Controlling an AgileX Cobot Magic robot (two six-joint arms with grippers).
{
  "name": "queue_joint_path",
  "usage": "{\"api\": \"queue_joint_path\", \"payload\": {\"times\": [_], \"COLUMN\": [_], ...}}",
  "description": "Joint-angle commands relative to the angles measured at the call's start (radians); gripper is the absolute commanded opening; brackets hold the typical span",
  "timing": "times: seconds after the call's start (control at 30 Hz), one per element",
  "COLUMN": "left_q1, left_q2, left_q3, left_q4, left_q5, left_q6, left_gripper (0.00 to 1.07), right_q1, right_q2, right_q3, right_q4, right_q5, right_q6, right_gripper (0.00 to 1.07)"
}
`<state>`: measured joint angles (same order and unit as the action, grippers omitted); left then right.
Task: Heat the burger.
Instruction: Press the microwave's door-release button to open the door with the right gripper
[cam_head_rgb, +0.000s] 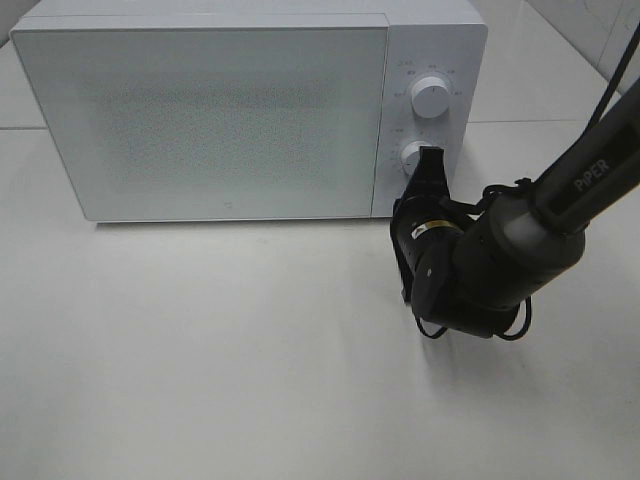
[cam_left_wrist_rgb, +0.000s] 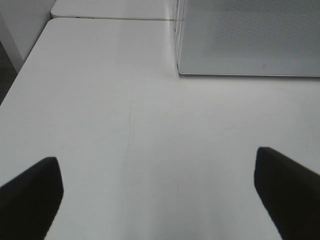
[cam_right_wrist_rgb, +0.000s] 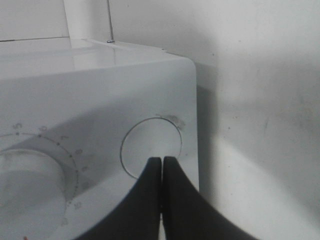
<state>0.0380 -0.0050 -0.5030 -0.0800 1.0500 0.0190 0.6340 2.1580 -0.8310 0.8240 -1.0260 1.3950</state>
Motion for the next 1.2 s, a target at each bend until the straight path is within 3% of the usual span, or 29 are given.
{"api": "queue_joint_path", "payload": {"times": [0.03,1.2], "left_q1": [0.003,0.003], "left_q2": [-0.020,-0.019], "left_q3": [0.003,0.003], "left_q4": [0.004,0.004], "left_q5": [-0.012,-0.012], "left_q6": [-0.001,-0.001], "left_gripper": [0.96,0.96], "right_q1": [-0.027,-0.059], "right_q2": [-0.001,0.031], "right_q3": [-0.026,-0.104], "right_q4": [0.014,-0.037], "right_q5": [0.019,-0.021], "right_q6": [-0.037,-0.035], "right_gripper": [0.00,0.00]}}
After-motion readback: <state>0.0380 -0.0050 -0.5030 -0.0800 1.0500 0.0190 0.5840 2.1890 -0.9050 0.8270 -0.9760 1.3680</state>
